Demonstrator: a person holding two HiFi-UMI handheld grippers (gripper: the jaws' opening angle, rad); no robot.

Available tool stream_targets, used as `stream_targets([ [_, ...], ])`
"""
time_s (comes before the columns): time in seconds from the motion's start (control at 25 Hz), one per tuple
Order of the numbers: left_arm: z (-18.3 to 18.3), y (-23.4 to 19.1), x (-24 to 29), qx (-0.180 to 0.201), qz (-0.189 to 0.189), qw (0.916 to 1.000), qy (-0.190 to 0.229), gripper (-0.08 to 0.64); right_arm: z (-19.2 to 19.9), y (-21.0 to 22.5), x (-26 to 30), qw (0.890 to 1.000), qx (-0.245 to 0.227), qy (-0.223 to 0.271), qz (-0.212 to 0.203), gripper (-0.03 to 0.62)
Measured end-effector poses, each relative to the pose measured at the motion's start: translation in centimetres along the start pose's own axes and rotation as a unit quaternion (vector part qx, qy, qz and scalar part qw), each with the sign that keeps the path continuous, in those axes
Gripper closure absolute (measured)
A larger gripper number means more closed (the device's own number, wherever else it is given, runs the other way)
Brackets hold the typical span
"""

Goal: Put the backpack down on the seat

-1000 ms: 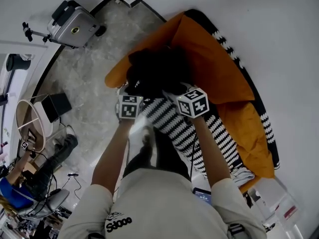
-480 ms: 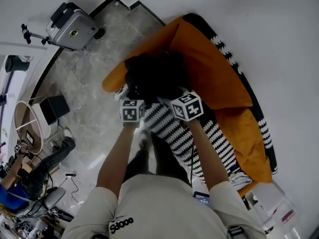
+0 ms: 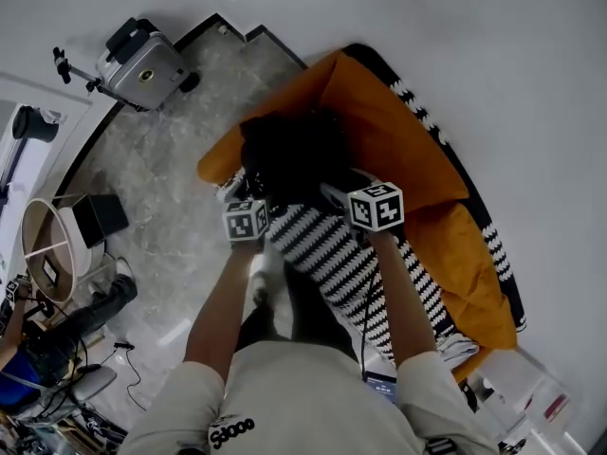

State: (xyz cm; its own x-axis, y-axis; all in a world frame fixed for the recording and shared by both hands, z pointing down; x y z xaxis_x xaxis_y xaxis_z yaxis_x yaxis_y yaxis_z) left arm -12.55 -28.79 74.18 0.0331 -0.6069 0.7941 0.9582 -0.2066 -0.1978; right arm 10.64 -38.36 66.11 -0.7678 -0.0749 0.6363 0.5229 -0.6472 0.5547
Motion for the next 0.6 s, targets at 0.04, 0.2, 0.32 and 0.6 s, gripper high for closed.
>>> stream_targets([
  [0.04, 0.3, -0.3, -0.5, 0.004, -0.001, 1.0000, 0.000, 0.202, -0.1, -0.1, -0.8, 1.000, 0.007, 0.014, 0.009, 0.279],
  [0.2, 1.5, -1.2, -2.9, 0.011, 0.001, 0.9999, 0.007, 0.204, 0.1, -1.0, -3.3, 0.997, 0.020, 0.058, 0.039, 0.298],
  [0.32, 2.0, -2.3, -5.1, 0.012, -0.001, 0.9998, 0.019, 0.224, 0.7, -2.9, -4.0, 0.996, 0.017, 0.073, 0.040, 0.322],
  [0.6, 2.0, -5.2, -10.1, 0.024, 0.002, 0.9983, 0.053, 0.252, 2.1, -7.9, -5.7, 0.993, 0.000, 0.101, 0.055, 0.339],
])
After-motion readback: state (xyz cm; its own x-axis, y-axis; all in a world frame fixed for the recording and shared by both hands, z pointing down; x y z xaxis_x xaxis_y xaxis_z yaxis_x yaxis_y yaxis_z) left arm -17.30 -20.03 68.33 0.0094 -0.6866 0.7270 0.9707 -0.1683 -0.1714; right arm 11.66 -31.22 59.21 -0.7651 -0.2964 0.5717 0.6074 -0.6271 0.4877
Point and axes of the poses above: the fingertips, and each gripper's own axes: x forward along the fingers, y to its right, z out of its underside, the point moved 8 cm from there along -x, backward along the fingers, and after that the axes turned 10 degrees about -z, right-handed, at the moved point
